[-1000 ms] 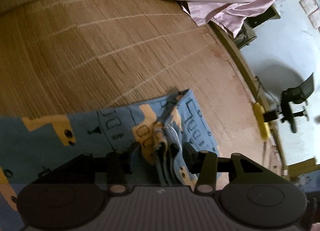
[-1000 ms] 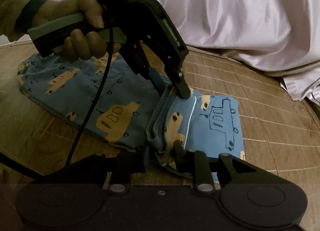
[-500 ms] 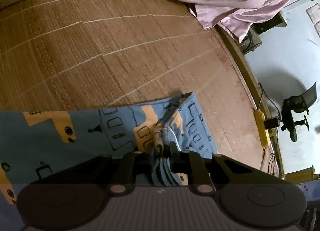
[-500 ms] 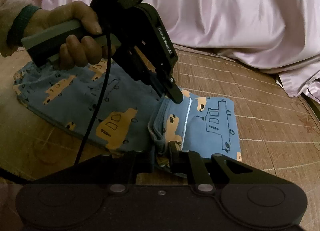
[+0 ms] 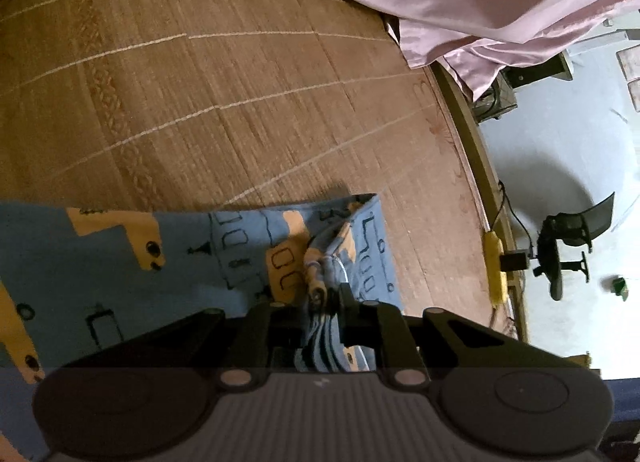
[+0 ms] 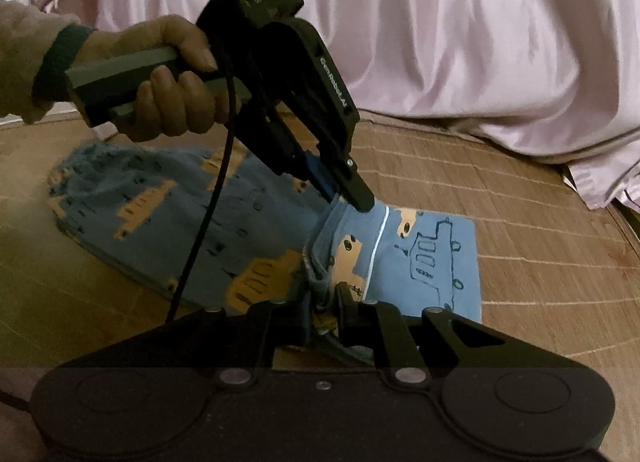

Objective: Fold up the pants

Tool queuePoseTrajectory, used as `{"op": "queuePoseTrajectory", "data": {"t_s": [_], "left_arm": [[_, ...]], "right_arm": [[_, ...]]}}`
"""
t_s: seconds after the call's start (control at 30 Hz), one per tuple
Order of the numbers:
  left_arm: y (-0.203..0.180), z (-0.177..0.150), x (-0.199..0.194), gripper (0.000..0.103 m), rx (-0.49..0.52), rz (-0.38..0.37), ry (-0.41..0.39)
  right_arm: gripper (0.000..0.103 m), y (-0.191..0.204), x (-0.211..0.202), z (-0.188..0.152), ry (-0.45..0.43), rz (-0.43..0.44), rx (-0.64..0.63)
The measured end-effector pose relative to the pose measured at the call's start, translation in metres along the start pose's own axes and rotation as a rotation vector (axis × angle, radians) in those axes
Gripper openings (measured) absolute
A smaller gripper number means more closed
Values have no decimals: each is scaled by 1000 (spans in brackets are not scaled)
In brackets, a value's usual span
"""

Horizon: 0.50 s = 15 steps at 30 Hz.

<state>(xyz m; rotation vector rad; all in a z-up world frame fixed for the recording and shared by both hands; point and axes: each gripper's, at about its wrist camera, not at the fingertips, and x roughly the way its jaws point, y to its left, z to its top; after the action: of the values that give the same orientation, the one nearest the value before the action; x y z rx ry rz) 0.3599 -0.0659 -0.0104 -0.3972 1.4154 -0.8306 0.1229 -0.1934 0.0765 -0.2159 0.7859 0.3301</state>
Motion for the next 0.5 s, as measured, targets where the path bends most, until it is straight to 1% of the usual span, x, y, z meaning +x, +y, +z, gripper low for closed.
{"op": "queuePoseTrajectory", "data": {"t_s": [0.17, 0.23, 0.5], "left_arm": [[8, -2, -19, 14, 21, 23, 20], [10, -5, -29, 14, 30, 23, 13], [21, -18, -70, 14, 43, 66, -9]], "right_arm": [[13, 17, -2, 7, -22, 48, -20], [13, 24, -2, 11, -29, 73, -24], [13, 51, 2, 28, -48, 160, -52]]}}
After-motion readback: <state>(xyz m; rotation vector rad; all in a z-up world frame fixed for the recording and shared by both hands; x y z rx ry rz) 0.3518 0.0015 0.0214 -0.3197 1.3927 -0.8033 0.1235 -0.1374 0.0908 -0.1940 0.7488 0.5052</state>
